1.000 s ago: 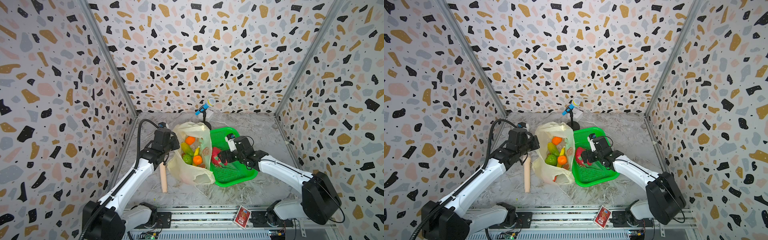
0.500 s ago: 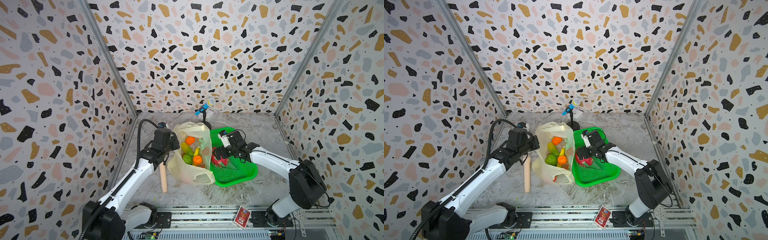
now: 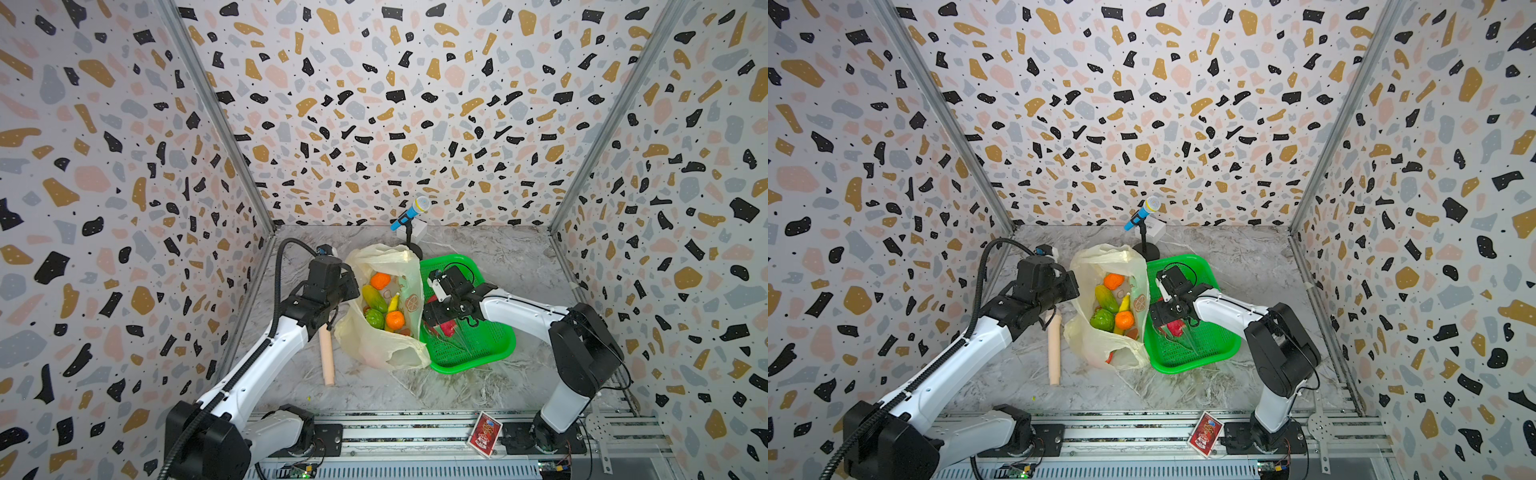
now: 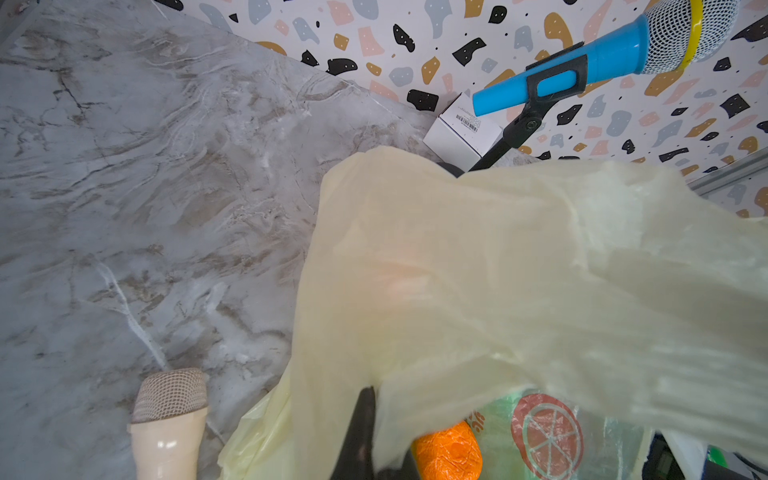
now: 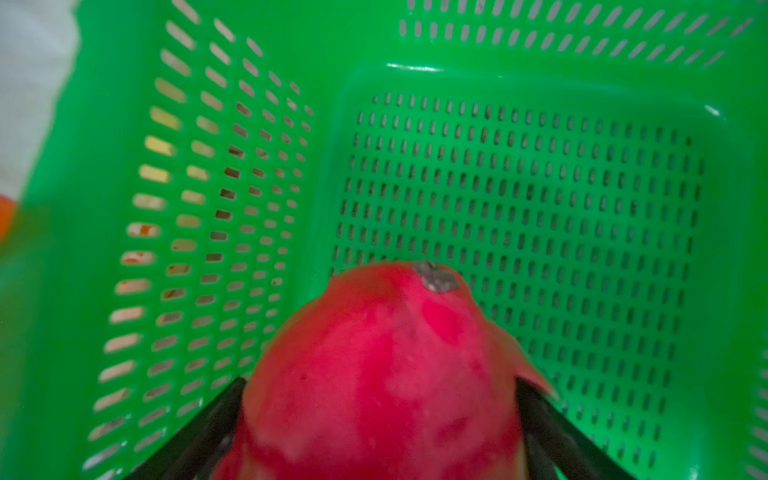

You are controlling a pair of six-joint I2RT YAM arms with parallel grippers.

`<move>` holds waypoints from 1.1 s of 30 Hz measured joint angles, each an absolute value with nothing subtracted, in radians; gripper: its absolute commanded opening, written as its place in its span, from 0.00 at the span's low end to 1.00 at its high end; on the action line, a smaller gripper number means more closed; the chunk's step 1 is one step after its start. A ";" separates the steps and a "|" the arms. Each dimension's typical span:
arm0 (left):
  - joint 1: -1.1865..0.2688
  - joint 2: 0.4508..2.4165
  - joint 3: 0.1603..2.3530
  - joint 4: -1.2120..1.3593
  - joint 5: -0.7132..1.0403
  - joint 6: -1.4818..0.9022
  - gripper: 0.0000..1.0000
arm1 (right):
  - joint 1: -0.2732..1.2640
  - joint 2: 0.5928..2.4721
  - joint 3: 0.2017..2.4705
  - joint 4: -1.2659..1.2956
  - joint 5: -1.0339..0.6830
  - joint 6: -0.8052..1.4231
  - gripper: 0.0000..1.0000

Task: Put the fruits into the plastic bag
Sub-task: 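Return the right gripper to the basket and grasp the pink dragon fruit, then lift the pink dragon fruit and lower it into the bag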

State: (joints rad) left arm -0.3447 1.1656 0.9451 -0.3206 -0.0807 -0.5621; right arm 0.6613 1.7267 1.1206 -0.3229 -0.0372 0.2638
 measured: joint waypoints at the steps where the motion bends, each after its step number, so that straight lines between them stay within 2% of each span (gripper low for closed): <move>1: -0.345 1.167 0.945 -0.321 -0.081 -0.562 0.00 | 0.661 1.727 1.121 -0.322 -0.037 0.266 0.66; 2: -0.345 1.169 0.945 -0.321 -0.080 -0.562 0.00 | 0.661 1.725 1.120 -0.321 -0.037 0.269 0.56; 4: -0.345 1.171 0.945 -0.321 -0.080 -0.561 0.00 | 0.660 1.717 1.113 -0.313 -0.039 0.272 0.43; 7: -0.345 1.174 0.945 -0.321 -0.080 -0.561 0.00 | 0.647 1.685 1.086 -0.298 -0.054 0.281 0.36; 18: -0.345 1.174 0.945 -0.320 -0.075 -0.560 0.00 | 0.555 1.383 1.055 -0.290 -0.137 0.254 0.34; 22: -0.345 1.174 0.945 -0.320 -0.067 -0.560 0.00 | 0.557 1.314 1.071 -0.279 -0.239 0.233 0.33; 26: -0.345 1.174 0.945 -0.320 -0.062 -0.560 0.00 | 0.583 1.297 1.085 -0.275 -0.369 0.226 0.32; 33: -0.345 1.174 0.945 -0.319 -0.056 -0.560 0.00 | 0.730 1.367 1.139 -0.198 -0.553 0.236 0.34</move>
State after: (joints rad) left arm -0.3447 1.1740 0.9451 -0.3195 -0.0559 -0.5602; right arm 0.7296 1.3670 1.1393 -0.1978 -0.5533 0.2359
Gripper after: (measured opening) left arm 0.047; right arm 0.919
